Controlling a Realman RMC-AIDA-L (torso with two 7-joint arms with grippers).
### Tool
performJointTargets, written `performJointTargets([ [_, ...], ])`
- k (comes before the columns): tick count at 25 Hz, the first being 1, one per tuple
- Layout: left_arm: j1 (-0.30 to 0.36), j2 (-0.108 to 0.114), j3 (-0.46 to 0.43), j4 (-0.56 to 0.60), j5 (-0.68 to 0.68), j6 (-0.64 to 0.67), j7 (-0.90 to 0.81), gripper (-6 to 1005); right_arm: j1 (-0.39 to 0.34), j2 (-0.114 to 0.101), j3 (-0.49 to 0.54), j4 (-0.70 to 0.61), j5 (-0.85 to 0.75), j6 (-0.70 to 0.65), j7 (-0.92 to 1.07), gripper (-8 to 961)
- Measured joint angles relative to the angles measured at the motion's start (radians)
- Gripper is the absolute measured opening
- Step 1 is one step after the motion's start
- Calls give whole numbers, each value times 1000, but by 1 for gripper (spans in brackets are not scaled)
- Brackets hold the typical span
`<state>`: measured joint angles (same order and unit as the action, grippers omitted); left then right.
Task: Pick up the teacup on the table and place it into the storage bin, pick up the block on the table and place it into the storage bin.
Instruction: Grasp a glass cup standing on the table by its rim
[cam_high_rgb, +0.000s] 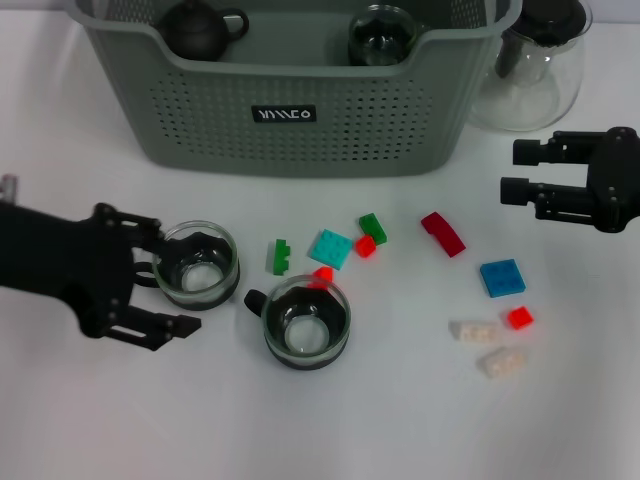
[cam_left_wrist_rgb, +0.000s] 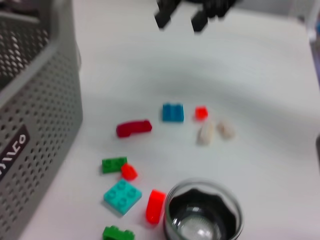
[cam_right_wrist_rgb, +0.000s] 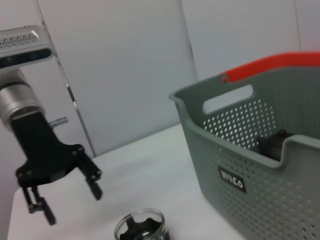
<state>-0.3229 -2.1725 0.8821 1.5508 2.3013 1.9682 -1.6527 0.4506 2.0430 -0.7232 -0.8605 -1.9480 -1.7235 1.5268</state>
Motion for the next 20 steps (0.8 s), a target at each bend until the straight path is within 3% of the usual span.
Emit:
performJointTargets([
  [7, -49, -1, 278, 11, 219, -185, -87, 781, 7, 5, 1, 2, -19, -6, 6, 596],
  [15, -60, -5, 502, -37, 358, -336, -217, 778, -2, 4, 1, 2, -24, -8, 5, 595],
  [20, -64, -6, 607, -87, 411, -398, -289, 663, -3, 3, 1, 2, -25, -7, 4, 596],
])
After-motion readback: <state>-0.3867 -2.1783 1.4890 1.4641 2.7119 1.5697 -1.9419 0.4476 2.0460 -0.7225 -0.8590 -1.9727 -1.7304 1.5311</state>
